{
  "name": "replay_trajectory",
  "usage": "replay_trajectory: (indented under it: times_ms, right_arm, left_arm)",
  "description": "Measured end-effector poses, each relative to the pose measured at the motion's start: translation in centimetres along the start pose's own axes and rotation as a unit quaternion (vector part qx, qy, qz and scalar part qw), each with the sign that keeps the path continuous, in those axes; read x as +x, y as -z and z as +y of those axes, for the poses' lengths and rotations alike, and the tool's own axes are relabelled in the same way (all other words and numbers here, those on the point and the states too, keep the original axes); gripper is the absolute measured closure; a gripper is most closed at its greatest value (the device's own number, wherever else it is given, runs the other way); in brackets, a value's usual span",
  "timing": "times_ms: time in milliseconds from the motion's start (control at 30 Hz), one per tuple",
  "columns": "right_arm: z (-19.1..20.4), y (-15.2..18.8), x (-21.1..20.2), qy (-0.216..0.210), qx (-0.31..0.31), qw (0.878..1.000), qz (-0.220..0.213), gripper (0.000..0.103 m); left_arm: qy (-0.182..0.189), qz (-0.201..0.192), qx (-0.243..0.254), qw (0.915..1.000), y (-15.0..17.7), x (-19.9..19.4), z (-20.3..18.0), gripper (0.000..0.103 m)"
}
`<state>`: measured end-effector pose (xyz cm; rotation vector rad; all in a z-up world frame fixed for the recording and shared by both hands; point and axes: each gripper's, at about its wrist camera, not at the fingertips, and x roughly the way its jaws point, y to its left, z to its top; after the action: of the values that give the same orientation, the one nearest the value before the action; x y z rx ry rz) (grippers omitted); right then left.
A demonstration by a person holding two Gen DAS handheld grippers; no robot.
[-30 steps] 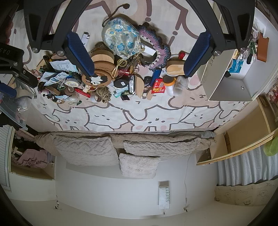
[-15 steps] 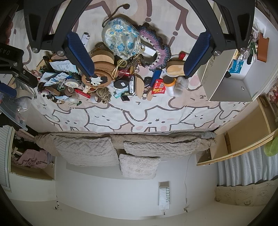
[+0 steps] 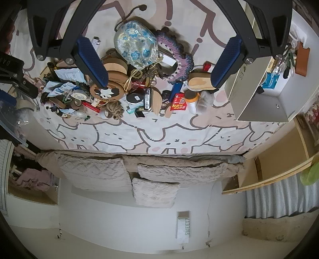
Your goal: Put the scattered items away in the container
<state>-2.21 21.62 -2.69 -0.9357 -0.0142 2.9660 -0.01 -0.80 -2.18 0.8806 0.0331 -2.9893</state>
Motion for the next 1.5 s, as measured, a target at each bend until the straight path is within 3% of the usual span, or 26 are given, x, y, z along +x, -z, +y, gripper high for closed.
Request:
replay_trajectory:
  times_ms: [433, 867, 1067, 1333, 1500]
  right_arm:
    - [-2.7, 0.4, 2.1, 0.024, 0.039, 0.998, 0.031, 0.000]
    - [-3.6, 1.1, 3.6, 0.030, 0.056, 0.997, 0.051, 0.000]
    - [-5.0, 1.5, 4.5, 0.035, 0.093, 0.994, 0.053, 0.000]
    - [-5.8, 2.4, 5.9, 0.028, 0.117, 0.990, 0.075, 0.000]
    - [-4.9, 3.1, 7.6, 0.009, 0.106, 0.989, 0.106, 0.000]
  left_arm:
    - [-0.012, 0.053, -0.002, 0.9985, 0.6, 2.5, 0.4, 0.000]
    - [0.033, 0.141, 0.004, 0.9895, 3.9, 6.6, -1.5, 0.000]
    - [0.045, 0.168, -0.007, 0.9848, 5.1, 8.2, -2.0, 0.002]
    - [0.040, 0.193, -0.011, 0.9804, 6.5, 9.7, -2.3, 0.021]
    - [0.050, 0.208, -0.010, 0.9769, 7.2, 10.4, -2.7, 0.050]
